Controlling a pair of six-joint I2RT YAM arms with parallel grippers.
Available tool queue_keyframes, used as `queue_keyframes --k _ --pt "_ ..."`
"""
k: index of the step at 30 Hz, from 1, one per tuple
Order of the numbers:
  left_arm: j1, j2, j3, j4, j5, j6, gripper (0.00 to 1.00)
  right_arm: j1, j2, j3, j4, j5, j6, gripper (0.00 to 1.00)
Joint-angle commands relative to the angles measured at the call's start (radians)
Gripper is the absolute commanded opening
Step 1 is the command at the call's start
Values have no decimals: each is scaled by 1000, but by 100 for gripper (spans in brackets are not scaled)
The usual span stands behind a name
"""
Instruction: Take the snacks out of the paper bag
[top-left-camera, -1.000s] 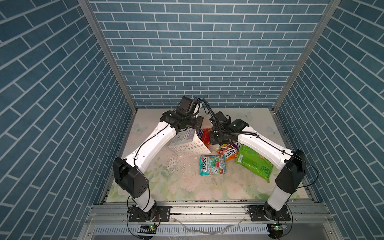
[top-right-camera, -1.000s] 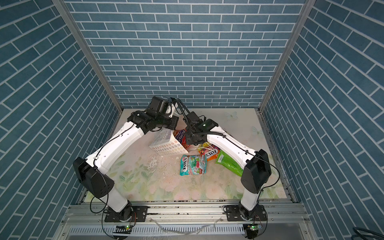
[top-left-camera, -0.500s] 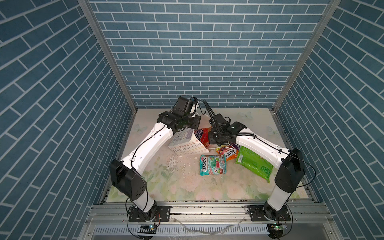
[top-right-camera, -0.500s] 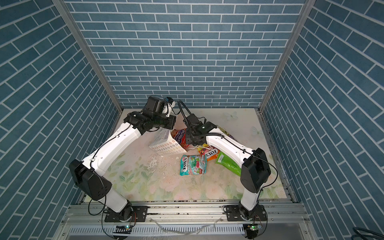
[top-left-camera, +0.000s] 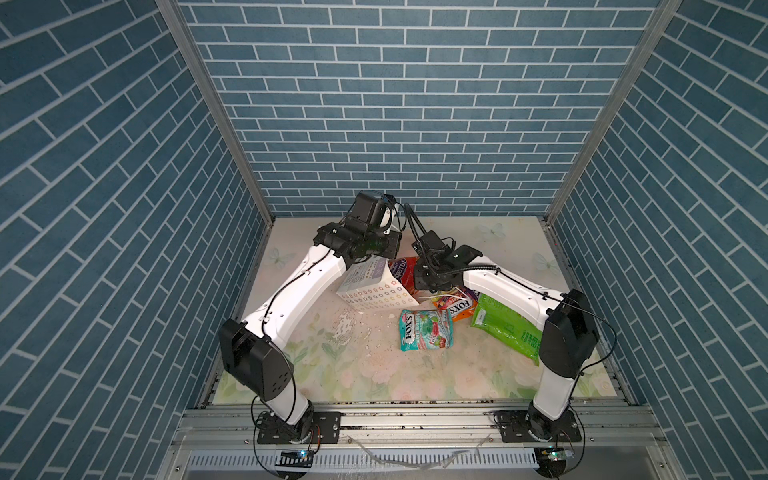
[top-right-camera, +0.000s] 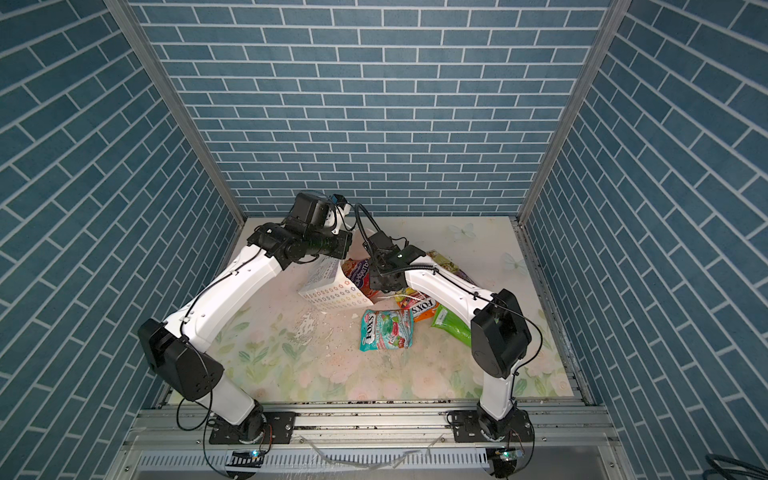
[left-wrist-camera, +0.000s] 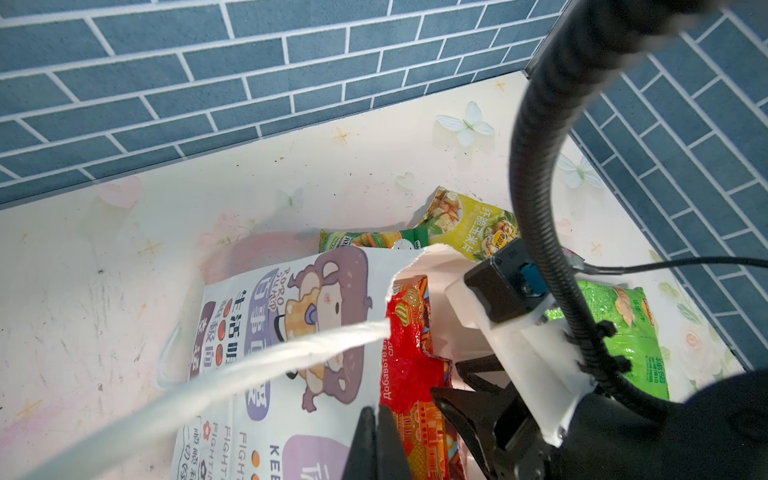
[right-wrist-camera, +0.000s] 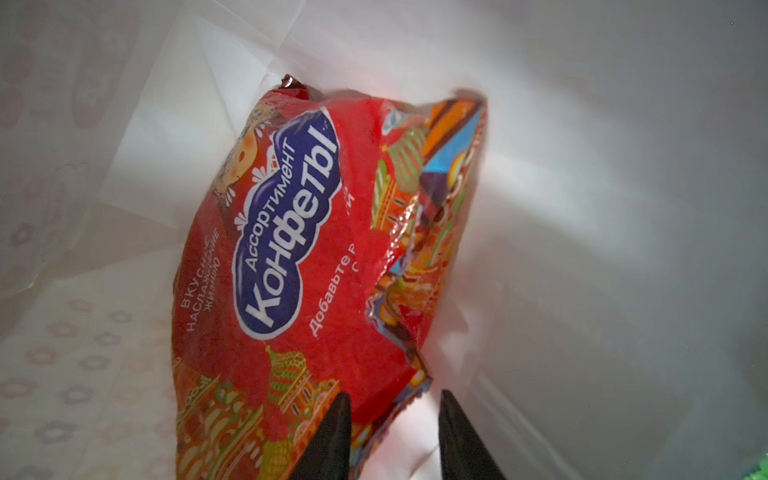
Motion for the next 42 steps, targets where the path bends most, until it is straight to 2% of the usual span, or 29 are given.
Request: queue_keyframes --k 1,10,12,16,21,27,34,42 --pt "10 -38 22 70 14 6 0 0 26 28 -5 25 23 36" --pt "17 -33 18 83 35 0 0 0 77 69 -13 36 18 34" --pt "19 -32 18 86 38 -1 0 -2 82 73 -15 36 17 29" --pt "25 -31 15 87 41 -2 0 -4 68 63 4 40 15 12" --pt "47 -36 10 70 35 6 0 -10 36 46 67 10 -4 0" --pt "69 -40 23 3 -18 48 0 -12 11 92 133 -47 -71 0" --pt "94 -35 51 -75 -69 69 1 -10 42 248 146 -138 -163 0" --pt "129 -51 40 -71 -40 47 5 -9 125 438 86 -184 -219 0"
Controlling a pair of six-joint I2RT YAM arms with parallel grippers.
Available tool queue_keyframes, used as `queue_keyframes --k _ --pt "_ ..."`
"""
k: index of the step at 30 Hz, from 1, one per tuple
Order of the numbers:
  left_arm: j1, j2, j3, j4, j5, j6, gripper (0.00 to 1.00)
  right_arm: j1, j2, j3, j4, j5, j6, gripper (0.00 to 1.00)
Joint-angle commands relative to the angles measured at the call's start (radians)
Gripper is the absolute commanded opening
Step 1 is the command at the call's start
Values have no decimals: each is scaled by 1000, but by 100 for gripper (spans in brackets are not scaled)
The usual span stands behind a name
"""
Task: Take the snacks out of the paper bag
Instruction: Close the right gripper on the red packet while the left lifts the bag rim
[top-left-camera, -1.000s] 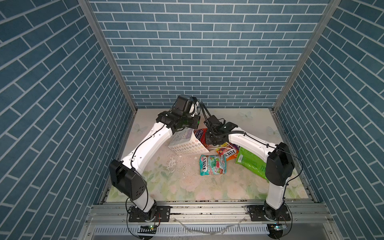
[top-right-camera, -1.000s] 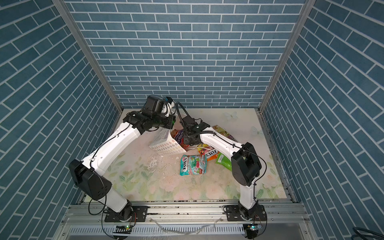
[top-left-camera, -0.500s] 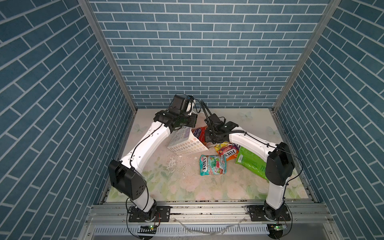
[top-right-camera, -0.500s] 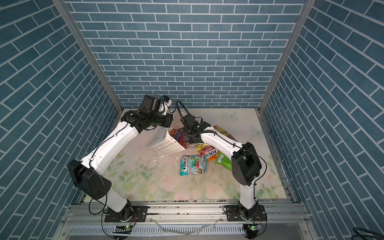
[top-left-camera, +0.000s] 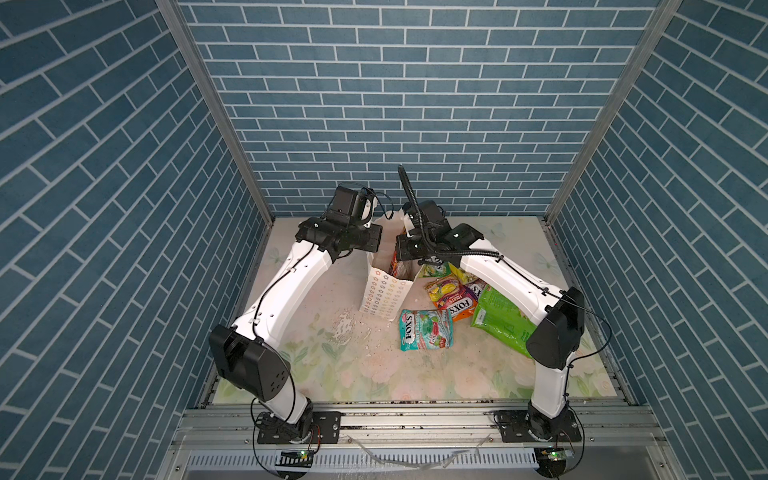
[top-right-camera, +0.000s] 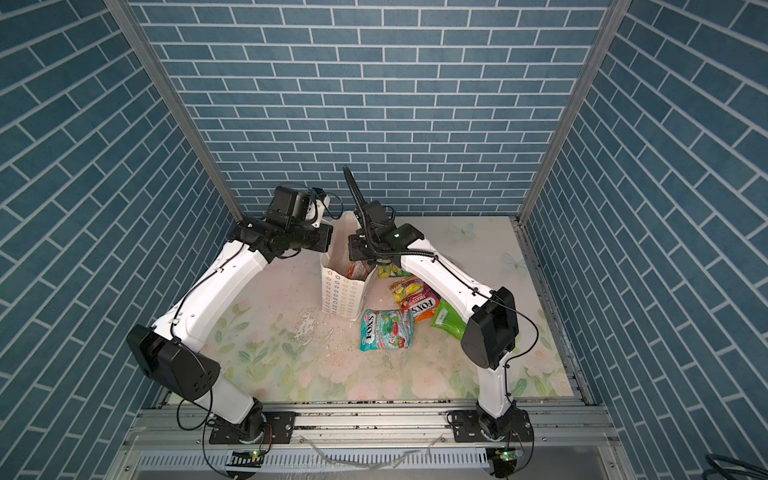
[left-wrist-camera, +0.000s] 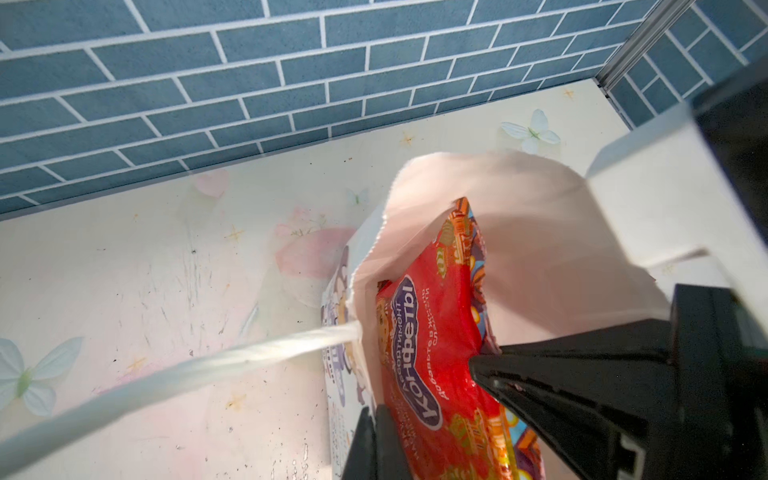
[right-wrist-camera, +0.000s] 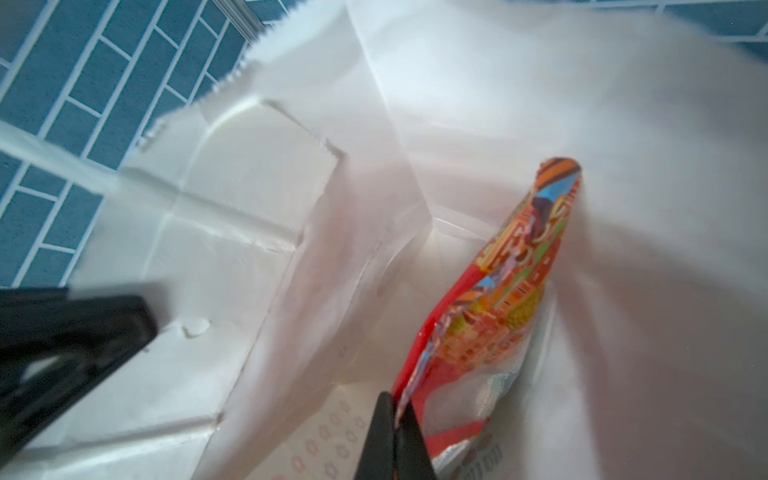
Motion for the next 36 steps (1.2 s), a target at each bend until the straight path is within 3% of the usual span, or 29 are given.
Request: queue_keyframes --k 1,10,23,36 --pt "17 -29 8 7 16 -7 5 -2 30 92 13 -25 -55 0" --pt "21 -30 -43 42 62 -30 6 -2 91 230 -127 -25 -110 0" --pt "33 16 -38 35 46 -43 18 -2 181 483 -361 -25 -232 0" --pt "34 -68 -67 124 92 -21 31 -1 201 537 -383 -26 -265 0"
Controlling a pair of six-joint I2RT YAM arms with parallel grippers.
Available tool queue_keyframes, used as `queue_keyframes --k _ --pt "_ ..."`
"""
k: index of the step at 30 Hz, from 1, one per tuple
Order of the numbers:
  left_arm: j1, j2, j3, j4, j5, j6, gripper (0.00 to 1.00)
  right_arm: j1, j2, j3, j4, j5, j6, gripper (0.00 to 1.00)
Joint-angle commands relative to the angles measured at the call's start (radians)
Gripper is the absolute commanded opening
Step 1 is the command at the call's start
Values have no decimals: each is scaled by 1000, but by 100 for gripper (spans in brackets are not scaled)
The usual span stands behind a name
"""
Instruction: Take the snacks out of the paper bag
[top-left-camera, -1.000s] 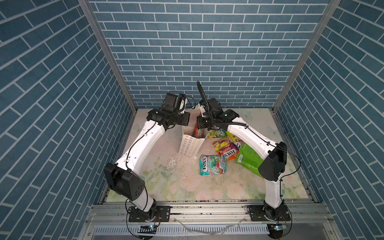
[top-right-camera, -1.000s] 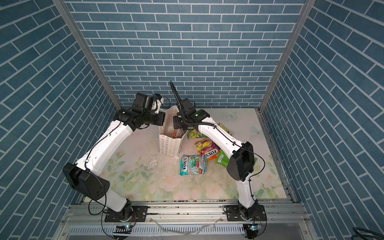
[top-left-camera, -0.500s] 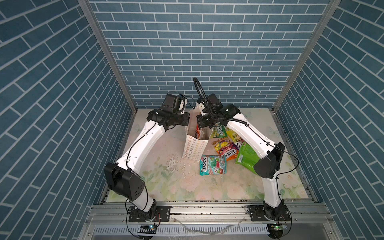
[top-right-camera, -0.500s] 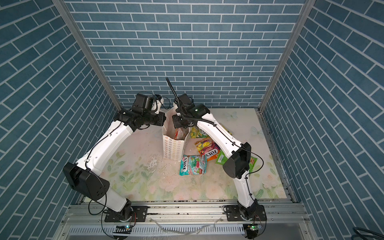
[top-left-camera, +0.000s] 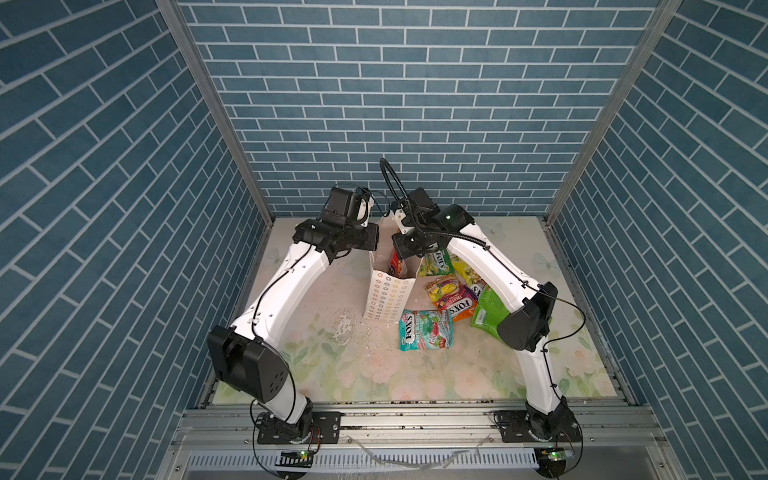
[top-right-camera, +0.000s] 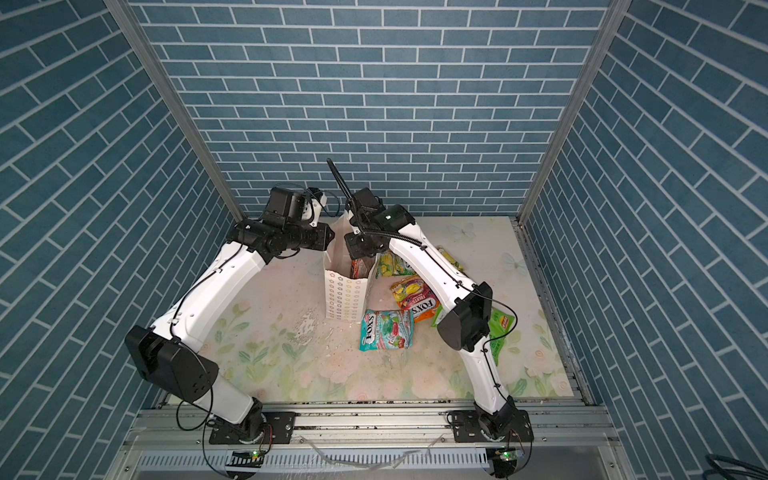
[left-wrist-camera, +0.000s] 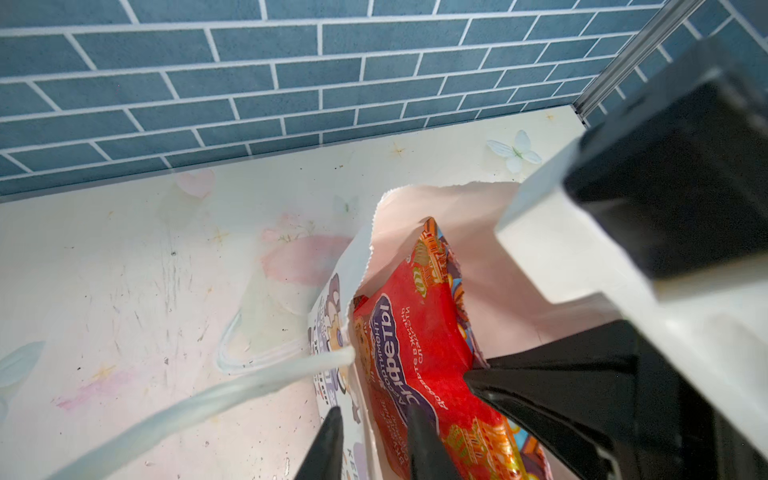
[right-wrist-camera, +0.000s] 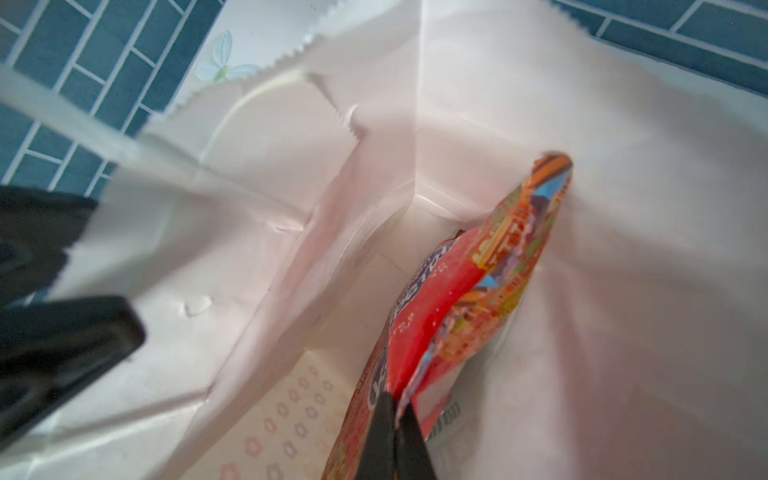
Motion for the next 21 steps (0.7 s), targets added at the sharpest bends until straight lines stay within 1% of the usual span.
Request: queue_keyframes --k 1,7,12,18,21 --pt "8 -62 -18 56 20 18 32 1 -22 84 46 -12 -52 0" --pt "16 -110 -31 88 17 30 35 2 -13 119 48 -12 -61 0" --pt "21 -139 -39 101 17 29 35 2 -8 149 47 -12 -73 0" --pt "22 -196 -98 210 102 24 33 1 -8 167 58 -12 -94 0" --pt "21 -209 -106 237 122 18 33 2 -7 182 62 -12 -103 0"
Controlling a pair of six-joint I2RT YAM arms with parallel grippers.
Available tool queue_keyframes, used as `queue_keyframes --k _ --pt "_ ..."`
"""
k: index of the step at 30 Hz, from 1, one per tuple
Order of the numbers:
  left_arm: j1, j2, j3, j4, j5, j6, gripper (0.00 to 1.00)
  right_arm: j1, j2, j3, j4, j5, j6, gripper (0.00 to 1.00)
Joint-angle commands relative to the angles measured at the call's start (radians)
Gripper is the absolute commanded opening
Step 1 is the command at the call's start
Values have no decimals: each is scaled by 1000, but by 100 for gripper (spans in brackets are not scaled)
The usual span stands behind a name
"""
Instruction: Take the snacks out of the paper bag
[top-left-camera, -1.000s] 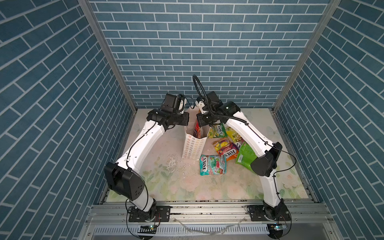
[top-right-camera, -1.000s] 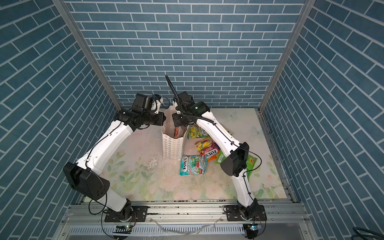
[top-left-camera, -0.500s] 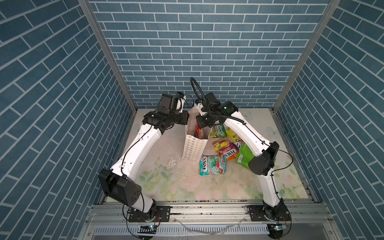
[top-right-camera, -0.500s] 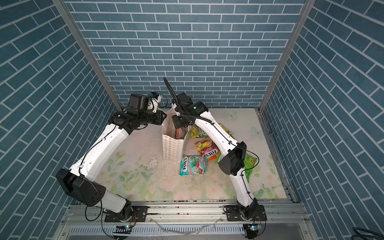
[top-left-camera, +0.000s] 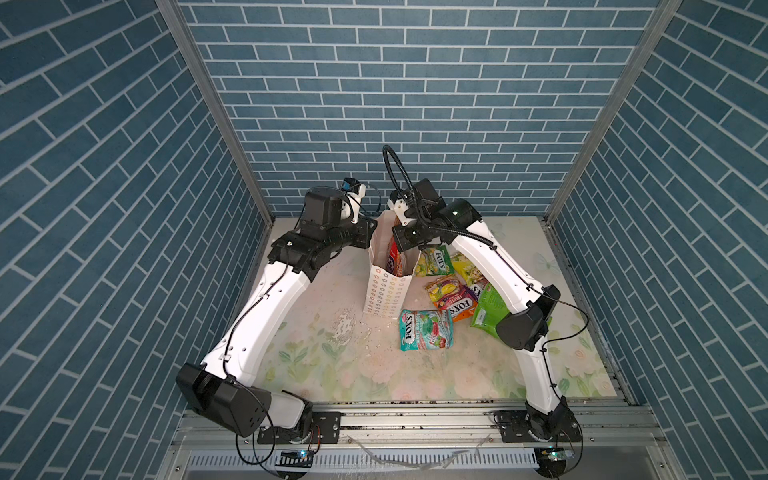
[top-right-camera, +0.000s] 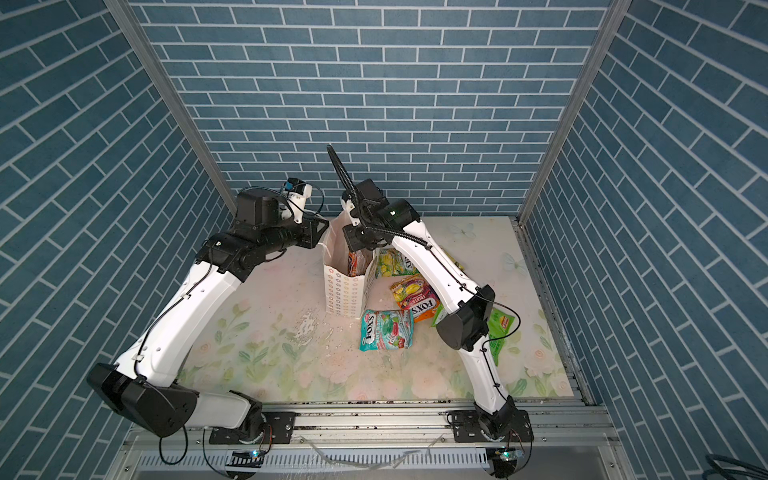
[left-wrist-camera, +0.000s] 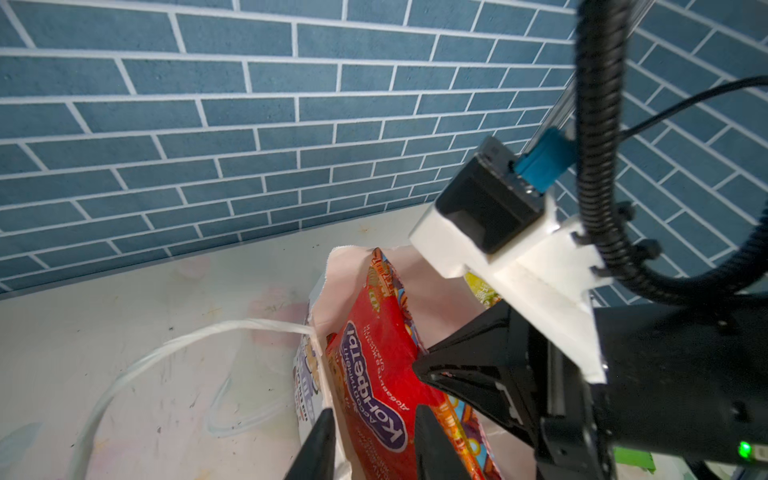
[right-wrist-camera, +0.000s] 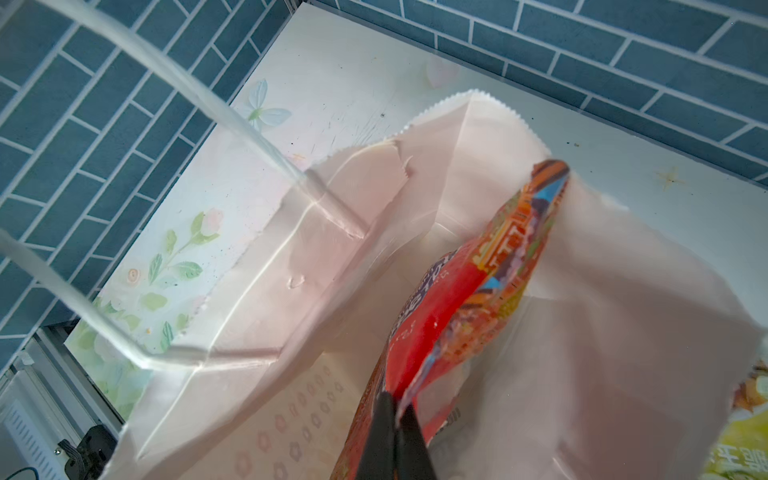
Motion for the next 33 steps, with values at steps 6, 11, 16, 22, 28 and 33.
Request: queue_keyframes --k 6,11,16,22,28,33 --pt "7 -68 -26 120 60 0 32 0 -15 76 93 -57 -68 0" --pt "8 -127 -58 154 8 2 32 1 -19 76 126 -75 -68 0" --pt "12 -164 -61 114 -107 25 33 1 -39 65 187 -94 -81 0" --pt "45 -181 -80 77 -136 18 33 1 -74 30 252 -95 -117 0" --pt "68 -180 -96 77 -124 7 33 1 -86 24 277 -102 -150 0" --pt "77 -177 -108 79 -114 5 33 1 -115 -48 364 -125 -180 0"
